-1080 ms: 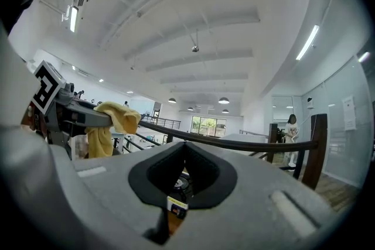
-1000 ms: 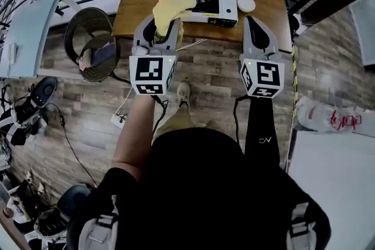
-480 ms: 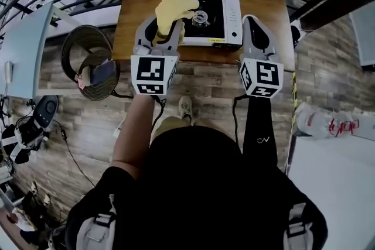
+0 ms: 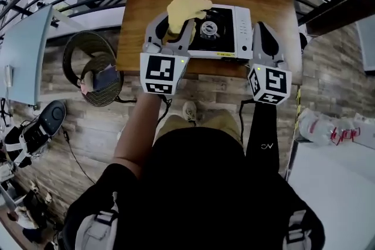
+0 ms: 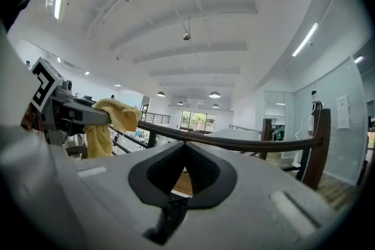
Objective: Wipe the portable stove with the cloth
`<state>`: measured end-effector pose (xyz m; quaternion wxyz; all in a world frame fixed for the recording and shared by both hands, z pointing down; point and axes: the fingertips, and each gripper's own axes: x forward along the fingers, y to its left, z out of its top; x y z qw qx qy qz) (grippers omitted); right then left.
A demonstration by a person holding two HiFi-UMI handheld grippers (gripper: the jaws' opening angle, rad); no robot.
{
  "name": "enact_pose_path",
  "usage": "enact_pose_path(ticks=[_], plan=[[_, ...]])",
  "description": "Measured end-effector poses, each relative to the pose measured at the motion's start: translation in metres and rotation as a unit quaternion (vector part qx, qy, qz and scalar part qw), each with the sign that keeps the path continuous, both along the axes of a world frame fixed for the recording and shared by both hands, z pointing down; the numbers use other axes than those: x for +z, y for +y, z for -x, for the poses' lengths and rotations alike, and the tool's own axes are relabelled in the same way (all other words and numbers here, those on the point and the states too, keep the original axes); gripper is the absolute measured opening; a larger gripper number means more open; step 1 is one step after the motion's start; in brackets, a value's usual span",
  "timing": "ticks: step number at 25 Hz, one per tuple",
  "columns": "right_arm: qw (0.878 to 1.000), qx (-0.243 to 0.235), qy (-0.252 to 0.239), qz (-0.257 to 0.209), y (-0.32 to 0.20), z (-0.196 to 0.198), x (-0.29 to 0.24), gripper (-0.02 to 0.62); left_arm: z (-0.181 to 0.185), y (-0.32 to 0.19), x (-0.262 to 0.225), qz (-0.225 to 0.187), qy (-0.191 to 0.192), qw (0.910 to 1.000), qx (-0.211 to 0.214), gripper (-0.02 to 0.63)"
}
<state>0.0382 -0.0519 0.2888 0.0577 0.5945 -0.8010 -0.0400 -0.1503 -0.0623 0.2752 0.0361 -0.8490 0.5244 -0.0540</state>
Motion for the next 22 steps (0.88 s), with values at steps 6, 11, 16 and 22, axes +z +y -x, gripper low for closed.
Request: enact_pose_path(ticks=[6,11,16,22], plan=[[1.000,0.006,-0.009,0.013,-0.028,-0.013,0.016,-0.002,-0.013,-0.025,0.014,0.010,-0.002,0.9999,0.013,0.141],[1.000,-0.003,-0.015,0.018,-0.069,-0.039,0.026,0.000,-0.048,-0.060,0.023,0.014,-0.012,0.9997,0.017,0.141],[1.000,-0.015,-0.018,0.021,-0.119,-0.073,0.028,-0.001,-0.083,-0.100,0.029,0.024,-0.023,0.9993,0.016,0.140],[0.999,-0.029,-0.027,0.027,-0.174,-0.105,0.039,-0.001,-0.132,-0.146,0.049,0.042,-0.045,0.9975,0.034,0.140]])
